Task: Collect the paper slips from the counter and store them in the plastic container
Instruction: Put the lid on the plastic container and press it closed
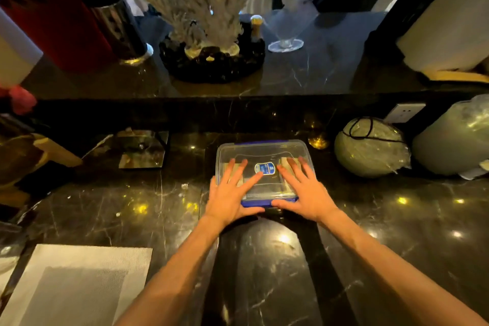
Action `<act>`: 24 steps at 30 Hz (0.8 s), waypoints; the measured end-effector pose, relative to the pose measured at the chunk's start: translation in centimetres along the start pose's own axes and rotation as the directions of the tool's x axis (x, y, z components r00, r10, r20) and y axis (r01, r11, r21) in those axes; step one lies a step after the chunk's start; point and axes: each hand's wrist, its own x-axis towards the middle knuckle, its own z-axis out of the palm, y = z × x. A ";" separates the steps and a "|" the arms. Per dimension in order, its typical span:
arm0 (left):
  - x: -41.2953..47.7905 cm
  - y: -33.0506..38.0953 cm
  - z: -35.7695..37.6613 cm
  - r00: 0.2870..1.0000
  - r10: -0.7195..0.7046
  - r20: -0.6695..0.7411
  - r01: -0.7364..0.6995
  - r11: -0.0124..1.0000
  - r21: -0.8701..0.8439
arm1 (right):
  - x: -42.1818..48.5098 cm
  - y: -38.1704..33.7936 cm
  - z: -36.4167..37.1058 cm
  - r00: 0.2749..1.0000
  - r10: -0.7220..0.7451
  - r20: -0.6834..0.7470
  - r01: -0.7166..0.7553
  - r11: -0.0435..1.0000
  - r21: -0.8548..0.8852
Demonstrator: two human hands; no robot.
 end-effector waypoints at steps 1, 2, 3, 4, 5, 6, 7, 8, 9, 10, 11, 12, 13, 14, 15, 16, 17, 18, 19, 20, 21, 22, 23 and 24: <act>1.4 -0.6 -0.2 1.000 -0.001 0.005 0.001 1.000 0.017 | 1.4 0.3 -0.3 1.000 0.008 0.005 -0.008 1.000 -0.007; 2.6 -1.1 -0.3 1.000 -0.009 0.006 0.009 0.999 0.031 | 2.6 0.5 -0.6 1.000 0.009 0.013 -0.009 1.000 -0.007; 3.8 -1.6 -0.4 1.000 -0.019 0.004 0.019 0.999 0.041 | 3.9 0.9 -0.9 1.000 0.009 0.022 -0.009 1.000 -0.006; 4.9 -2.0 -0.3 1.000 -0.028 -0.004 0.028 0.999 0.043 | 5.0 1.2 -1.2 0.999 0.008 0.032 -0.008 1.000 -0.002; 5.8 -2.4 -0.2 0.999 -0.032 -0.009 0.032 0.999 0.037 | 6.0 1.5 -1.3 0.999 0.010 0.045 -0.010 1.000 0.004; 6.5 -2.8 -0.2 1.000 -0.029 -0.004 0.029 0.999 0.022 | 6.7 1.7 -1.4 0.998 0.017 0.058 -0.018 1.000 0.011; 7.0 -3.1 -0.4 1.000 -0.024 0.009 0.024 1.000 0.001 | 7.2 1.7 -1.5 0.997 0.028 0.067 -0.029 0.999 0.014; 7.6 -3.5 -0.4 0.999 -0.017 0.028 0.017 1.000 -0.018 | 7.7 1.7 -1.4 0.996 0.043 0.075 -0.044 0.999 0.017; 8.1 -3.8 -0.4 0.999 -0.007 0.034 0.008 1.000 -0.023 | 8.1 1.7 -1.4 0.996 0.053 0.077 -0.055 0.998 0.022; 8.3 -4.1 -0.6 1.000 0.002 0.021 -0.002 1.000 -0.018 | 8.1 1.6 -1.4 0.996 0.055 0.073 -0.057 0.998 0.026; 8.5 -4.3 -0.5 1.000 0.011 0.006 -0.011 1.000 -0.014 | 8.3 1.6 -1.5 0.996 0.058 0.071 -0.060 0.998 0.031; 8.7 -4.4 -0.3 1.000 0.016 -0.007 -0.016 1.000 -0.018 | 8.4 1.6 -1.5 0.995 0.061 0.073 -0.064 0.997 0.033; 8.7 -4.4 -0.1 1.000 0.019 -0.017 -0.019 0.999 -0.025 | 8.4 1.7 -1.5 0.995 0.064 0.075 -0.066 0.997 0.029; 8.8 -4.5 0.1 1.000 0.019 -0.023 -0.020 0.999 -0.034 | 8.5 1.7 -1.5 0.995 0.063 0.082 -0.065 0.998 0.019; 8.7 -4.6 0.1 1.000 0.017 -0.022 -0.018 0.999 -0.038 | 8.5 1.6 -1.5 0.994 0.063 0.094 -0.064 0.998 0.013; 8.7 -4.6 0.1 1.000 0.017 -0.013 -0.018 0.999 -0.040 | 8.6 1.6 -1.6 0.992 0.066 0.107 -0.068 0.998 0.012; 8.8 -4.5 0.0 1.000 0.015 0.000 -0.015 0.999 -0.042 | 8.6 1.6 -1.7 0.990 0.074 0.120 -0.076 0.997 0.012; 8.8 -4.5 -0.2 1.000 0.011 0.012 -0.010 0.999 -0.046 | 8.7 1.6 -1.7 0.988 0.083 0.130 -0.085 0.996 0.010; 8.9 -4.5 -0.4 0.999 0.005 0.031 -0.003 0.999 -0.048 | 8.7 1.5 -1.9 0.985 0.093 0.144 -0.093 0.996 -0.001; 8.9 -4.4 -0.5 0.998 -0.002 0.055 0.005 0.999 -0.048 | 8.8 1.5 -1.9 0.982 0.103 0.157 -0.101 0.995 -0.021; 9.0 -4.3 -0.6 0.997 -0.011 0.080 0.014 0.999 -0.042 | 8.9 1.4 -1.9 0.980 0.114 0.165 -0.107 0.993 -0.051; 9.0 -4.1 -0.8 0.994 -0.025 0.106 0.028 0.999 -0.031 | 8.9 1.4 -1.9 0.978 0.122 0.169 -0.109 0.990 -0.085; 8.9 -3.8 -1.0 0.990 -0.044 0.137 0.047 0.999 -0.018 | 8.9 1.3 -1.9 0.977 0.131 0.170 -0.111 0.987 -0.120; 8.9 -3.5 -1.2 0.983 -0.066 0.169 0.067 0.998 -0.003 | 8.9 1.2 -2.0 0.976 0.137 0.171 -0.113 0.983 -0.147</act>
